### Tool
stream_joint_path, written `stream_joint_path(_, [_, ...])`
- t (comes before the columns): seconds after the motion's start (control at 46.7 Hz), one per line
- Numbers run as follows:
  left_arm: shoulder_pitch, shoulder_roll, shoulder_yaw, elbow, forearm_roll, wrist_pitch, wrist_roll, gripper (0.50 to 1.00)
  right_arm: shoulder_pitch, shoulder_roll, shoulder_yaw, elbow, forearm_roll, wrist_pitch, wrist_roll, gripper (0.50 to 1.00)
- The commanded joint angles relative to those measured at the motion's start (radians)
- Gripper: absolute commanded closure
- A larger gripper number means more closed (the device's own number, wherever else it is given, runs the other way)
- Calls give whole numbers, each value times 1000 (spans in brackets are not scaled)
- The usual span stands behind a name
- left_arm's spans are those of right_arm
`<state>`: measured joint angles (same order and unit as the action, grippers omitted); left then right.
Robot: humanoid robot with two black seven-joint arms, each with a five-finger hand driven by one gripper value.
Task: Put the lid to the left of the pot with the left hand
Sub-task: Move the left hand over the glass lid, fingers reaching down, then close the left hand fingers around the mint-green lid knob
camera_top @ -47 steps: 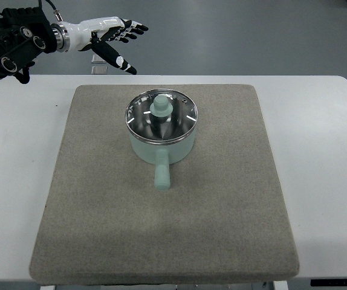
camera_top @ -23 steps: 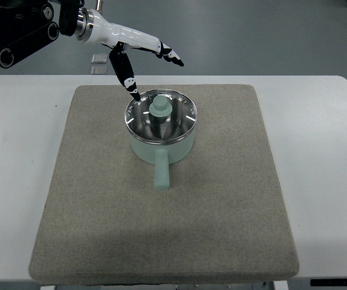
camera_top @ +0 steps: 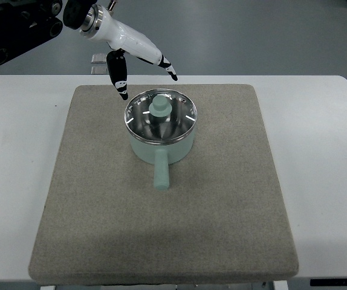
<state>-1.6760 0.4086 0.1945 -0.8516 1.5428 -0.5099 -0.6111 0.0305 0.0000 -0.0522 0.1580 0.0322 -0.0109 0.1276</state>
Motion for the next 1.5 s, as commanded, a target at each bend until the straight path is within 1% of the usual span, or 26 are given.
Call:
stream_joint_path(0.0, [1, 10, 0, -37, 3, -1, 0, 525, 0, 0, 0, 0, 0, 0, 1, 576])
stream_joint_path(0.15, [-1, 26, 0, -92, 10, -2, 0, 525, 0, 0, 0, 0, 0, 0, 1, 576])
stream_joint_path(0.514, [4, 21, 2, -90, 13, 1, 0, 508, 0, 0, 0, 0, 0, 0, 0, 576])
stream_joint_path(1.006, [15, 21, 5, -86, 20, -1, 0, 529, 0, 0, 0, 0, 0, 0, 1, 576])
stream_joint_path(1.155, [10, 21, 5, -83, 20, -19, 0, 529, 0, 0, 0, 0, 0, 0, 0, 576])
stream_joint_path(1.305, [-1, 16, 5, -80, 16, -79, 0, 529, 0, 0, 0, 0, 0, 0, 0, 576])
stream_joint_path(1.476, [7, 12, 2, -73, 11, -82, 0, 527, 0, 0, 0, 0, 0, 0, 0, 576])
